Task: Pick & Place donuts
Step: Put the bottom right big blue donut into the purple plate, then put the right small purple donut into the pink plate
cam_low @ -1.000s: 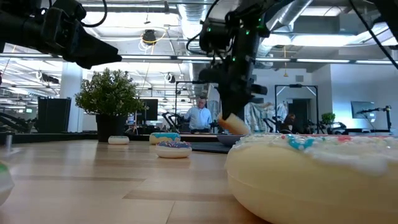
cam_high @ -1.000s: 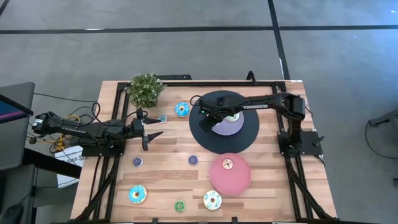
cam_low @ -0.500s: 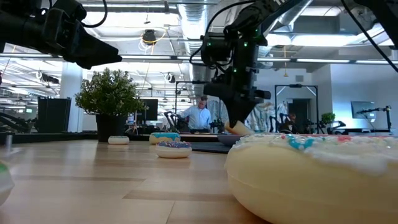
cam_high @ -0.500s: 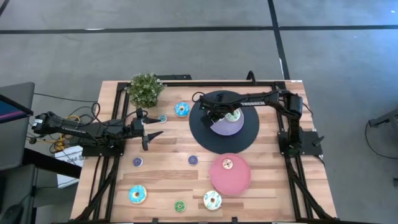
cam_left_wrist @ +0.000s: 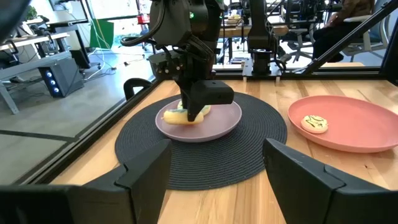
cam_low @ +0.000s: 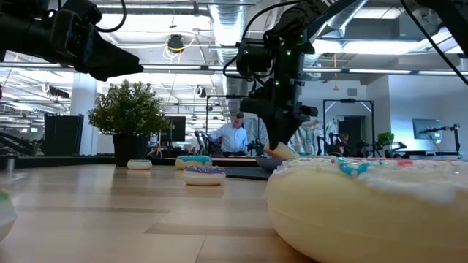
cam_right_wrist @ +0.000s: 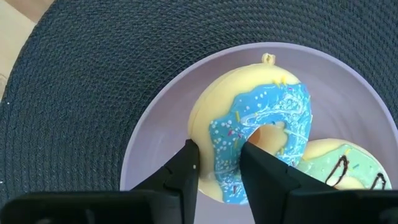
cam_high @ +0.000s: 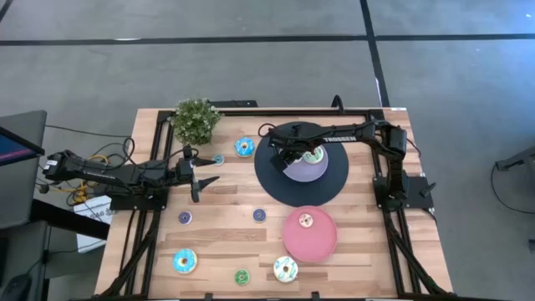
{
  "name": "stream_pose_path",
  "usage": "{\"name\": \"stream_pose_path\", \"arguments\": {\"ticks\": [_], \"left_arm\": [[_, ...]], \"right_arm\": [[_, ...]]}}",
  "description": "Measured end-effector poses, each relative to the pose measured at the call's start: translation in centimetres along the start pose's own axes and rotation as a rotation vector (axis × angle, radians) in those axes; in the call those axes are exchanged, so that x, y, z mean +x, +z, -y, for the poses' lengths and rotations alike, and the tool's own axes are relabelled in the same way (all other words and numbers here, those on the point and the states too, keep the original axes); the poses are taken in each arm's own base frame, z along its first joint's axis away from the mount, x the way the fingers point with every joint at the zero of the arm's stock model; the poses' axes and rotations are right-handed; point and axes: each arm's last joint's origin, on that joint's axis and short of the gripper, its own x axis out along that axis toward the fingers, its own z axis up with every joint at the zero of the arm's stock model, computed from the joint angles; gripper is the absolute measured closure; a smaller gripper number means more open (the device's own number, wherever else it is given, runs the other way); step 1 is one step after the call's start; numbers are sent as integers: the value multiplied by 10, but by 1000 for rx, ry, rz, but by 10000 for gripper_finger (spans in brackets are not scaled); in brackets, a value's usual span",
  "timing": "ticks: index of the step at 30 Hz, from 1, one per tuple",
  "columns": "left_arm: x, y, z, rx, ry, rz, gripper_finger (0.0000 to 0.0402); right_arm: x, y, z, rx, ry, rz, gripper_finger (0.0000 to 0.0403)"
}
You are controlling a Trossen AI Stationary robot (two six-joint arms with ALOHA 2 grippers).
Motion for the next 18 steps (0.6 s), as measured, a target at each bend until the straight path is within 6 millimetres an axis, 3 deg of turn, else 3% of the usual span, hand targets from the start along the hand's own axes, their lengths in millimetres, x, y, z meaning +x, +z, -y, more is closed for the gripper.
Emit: {"name": "stream_pose_path", "arguments": {"ticks": [12, 18], "left_arm": [[0, 0, 0, 0, 0, 0, 155], [0, 0, 0, 0, 0, 0, 155]], "right_arm": [[0, 0, 0, 0, 4, -3, 198], [-4, 0, 1, 1, 11, 4, 174]]}}
